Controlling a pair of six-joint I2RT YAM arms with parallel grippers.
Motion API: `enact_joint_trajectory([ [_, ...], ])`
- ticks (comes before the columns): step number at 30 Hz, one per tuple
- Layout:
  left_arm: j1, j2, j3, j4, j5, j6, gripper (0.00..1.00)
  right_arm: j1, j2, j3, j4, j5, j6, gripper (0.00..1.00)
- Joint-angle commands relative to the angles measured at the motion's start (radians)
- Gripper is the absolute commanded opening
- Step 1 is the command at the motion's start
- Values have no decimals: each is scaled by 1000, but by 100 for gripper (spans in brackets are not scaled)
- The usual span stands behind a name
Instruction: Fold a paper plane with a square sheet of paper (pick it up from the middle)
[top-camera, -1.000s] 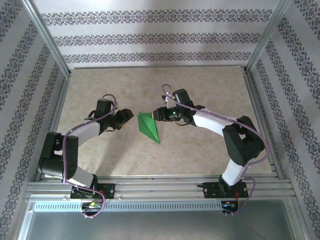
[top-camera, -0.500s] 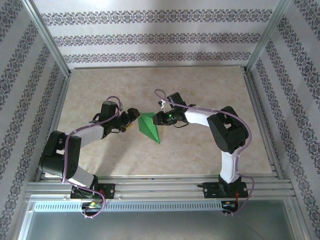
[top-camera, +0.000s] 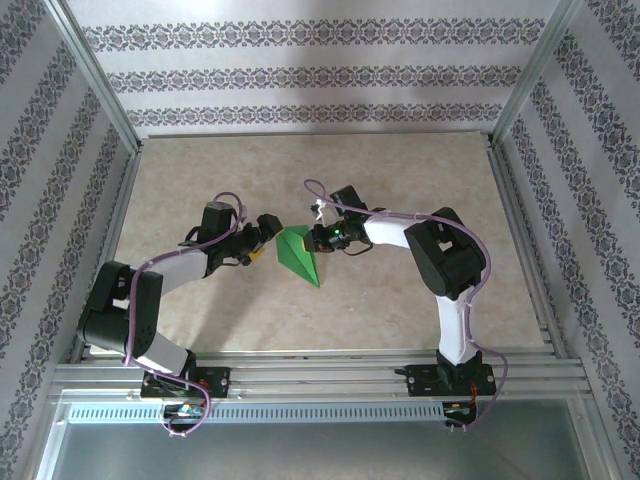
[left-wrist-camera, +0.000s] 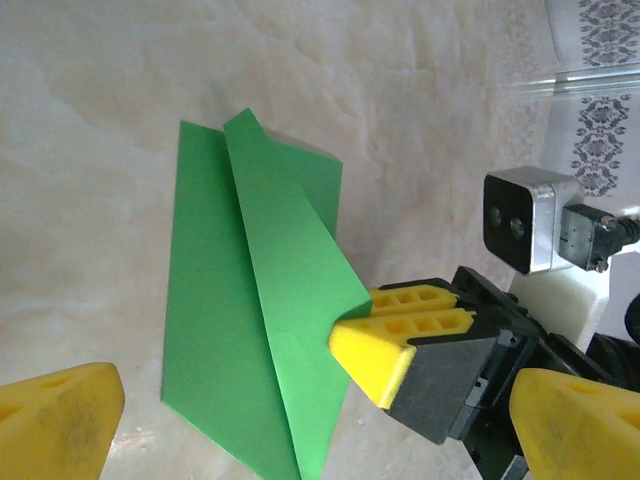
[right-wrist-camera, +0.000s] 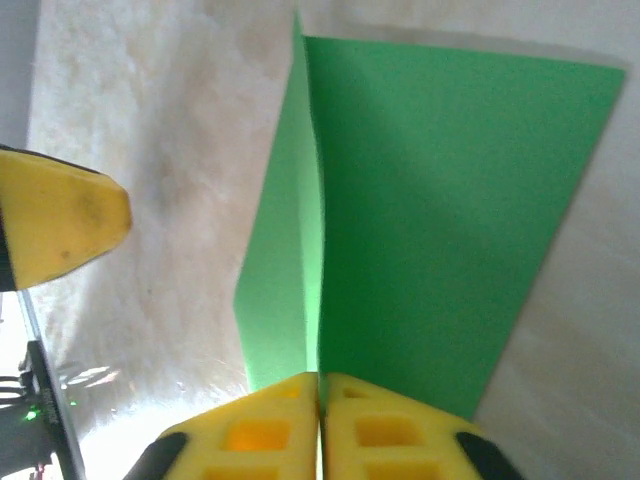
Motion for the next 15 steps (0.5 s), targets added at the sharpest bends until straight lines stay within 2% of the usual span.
enact_joint_trajectory([
  [1, -9, -40, -6, 37, 58, 29, 100, -16, -13, 1, 71, -72, 4, 6],
  [6, -9, -76, -5, 79, 120, 9, 100, -23, -91, -24, 139, -117, 53, 3],
  [10, -10, -94, -19, 219, 189, -74, 100, -30, -162, -42, 222, -168, 153, 3],
  [15, -32, -89, -6, 317, 249, -96, 90, -42, -221, -54, 343, -236, 309, 4],
])
